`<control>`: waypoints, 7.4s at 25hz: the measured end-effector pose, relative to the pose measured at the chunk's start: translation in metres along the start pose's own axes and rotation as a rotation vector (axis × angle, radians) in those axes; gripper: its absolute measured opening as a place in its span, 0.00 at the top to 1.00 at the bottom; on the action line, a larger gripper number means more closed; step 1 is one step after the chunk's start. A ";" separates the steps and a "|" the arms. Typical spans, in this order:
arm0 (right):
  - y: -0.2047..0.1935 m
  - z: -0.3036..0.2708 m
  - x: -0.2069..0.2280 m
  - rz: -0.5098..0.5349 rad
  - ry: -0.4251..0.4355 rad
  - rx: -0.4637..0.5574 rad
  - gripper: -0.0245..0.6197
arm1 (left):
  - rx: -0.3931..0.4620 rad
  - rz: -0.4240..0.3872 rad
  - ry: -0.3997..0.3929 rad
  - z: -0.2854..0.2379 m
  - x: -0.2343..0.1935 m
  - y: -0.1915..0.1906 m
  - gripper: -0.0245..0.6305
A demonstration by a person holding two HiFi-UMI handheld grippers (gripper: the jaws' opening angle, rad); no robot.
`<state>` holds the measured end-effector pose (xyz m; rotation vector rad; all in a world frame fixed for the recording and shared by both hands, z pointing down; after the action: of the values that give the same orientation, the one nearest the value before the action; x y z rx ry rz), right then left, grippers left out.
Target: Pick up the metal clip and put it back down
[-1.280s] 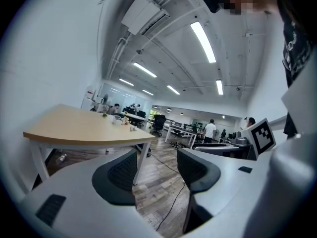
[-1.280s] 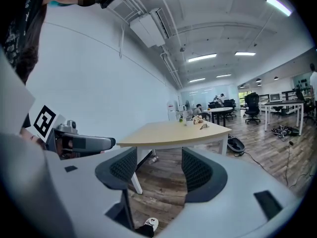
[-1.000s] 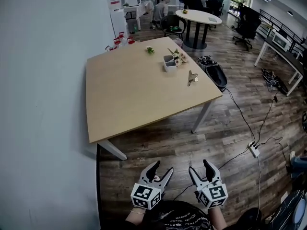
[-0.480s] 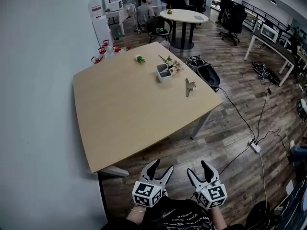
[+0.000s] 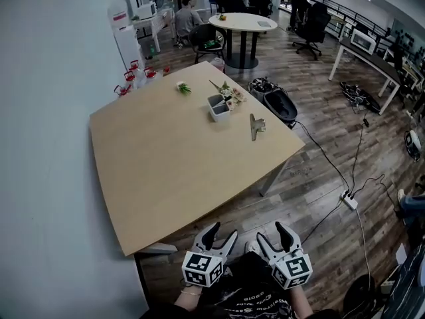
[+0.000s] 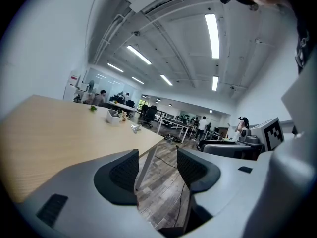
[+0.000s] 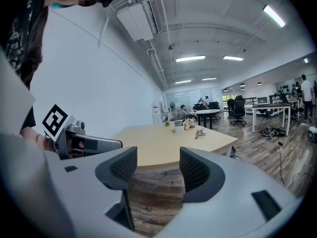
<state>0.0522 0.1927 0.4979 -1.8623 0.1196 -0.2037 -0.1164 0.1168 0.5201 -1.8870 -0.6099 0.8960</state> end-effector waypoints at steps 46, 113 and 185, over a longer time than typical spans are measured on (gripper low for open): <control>0.105 -0.312 0.286 0.001 0.225 -0.109 0.58 | 0.049 0.072 0.225 -0.321 -0.104 0.145 0.59; 0.204 -0.427 0.290 -0.105 0.273 -0.165 0.94 | 0.172 0.118 0.484 -0.231 -0.131 0.156 0.60; 0.091 -0.489 0.004 -0.178 0.824 -0.566 0.94 | 0.273 0.172 0.881 -0.078 -0.182 0.142 0.60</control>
<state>-0.0406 -0.2933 0.5518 -2.2335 0.6286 -1.1542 -0.1600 -0.1189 0.4771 -1.8606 0.2034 0.1635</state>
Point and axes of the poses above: the fingertips, and each gripper's own axes: z backward along the fingers, x to its right, y out of its top, the point moved 6 cm from there along z, backward along the fingers, and after that the axes turned 2 degrees about z, right-handed, at the moved point
